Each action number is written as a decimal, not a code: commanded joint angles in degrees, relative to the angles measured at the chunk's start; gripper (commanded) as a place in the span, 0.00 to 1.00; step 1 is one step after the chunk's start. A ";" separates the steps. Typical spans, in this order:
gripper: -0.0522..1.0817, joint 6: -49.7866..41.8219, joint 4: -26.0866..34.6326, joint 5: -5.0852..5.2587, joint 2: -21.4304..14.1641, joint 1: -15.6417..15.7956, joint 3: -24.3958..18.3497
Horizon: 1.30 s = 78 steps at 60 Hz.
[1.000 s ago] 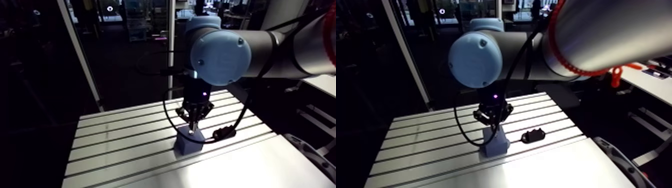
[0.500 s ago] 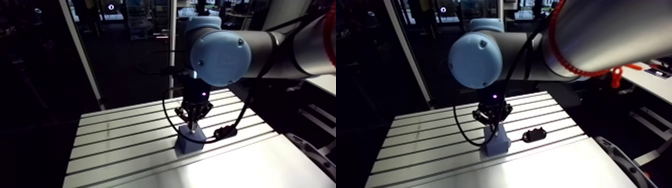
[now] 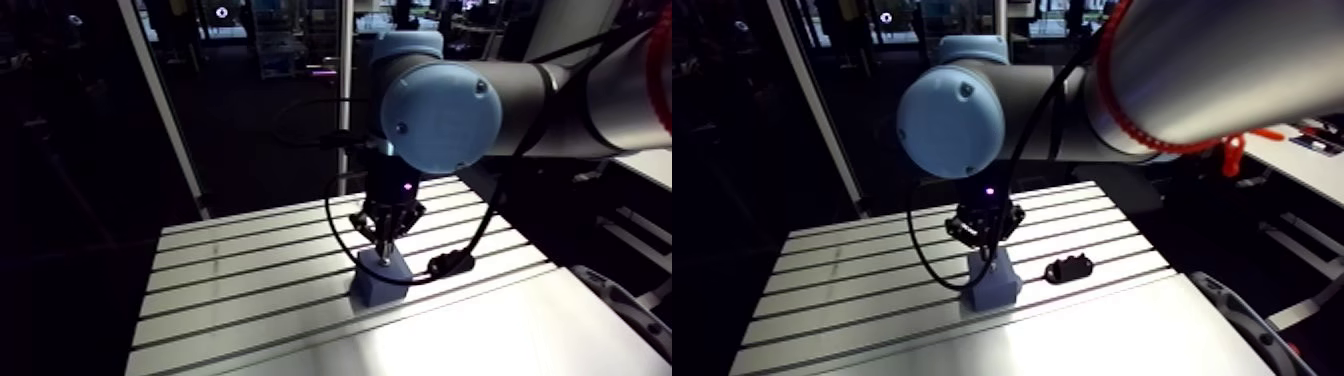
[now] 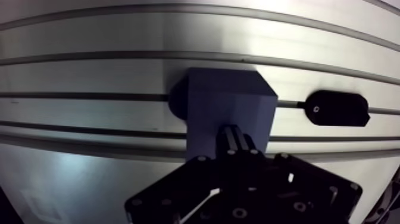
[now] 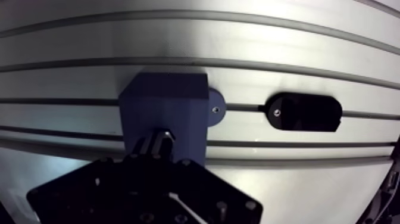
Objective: Pick up the M10 bolt and insert it into the hex recess until seated.
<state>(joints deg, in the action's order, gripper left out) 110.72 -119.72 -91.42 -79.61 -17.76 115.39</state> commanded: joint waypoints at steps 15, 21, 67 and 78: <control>1.00 0.16 -0.65 -0.02 0.10 0.00 0.32; 1.00 0.16 -0.65 -0.02 0.12 0.00 0.41; 1.00 1.38 -0.74 -0.28 0.12 -0.35 0.94; 1.00 1.39 -0.74 -0.20 0.12 -0.44 1.10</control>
<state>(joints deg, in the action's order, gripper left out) 111.81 -120.46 -91.61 -79.49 -18.12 116.37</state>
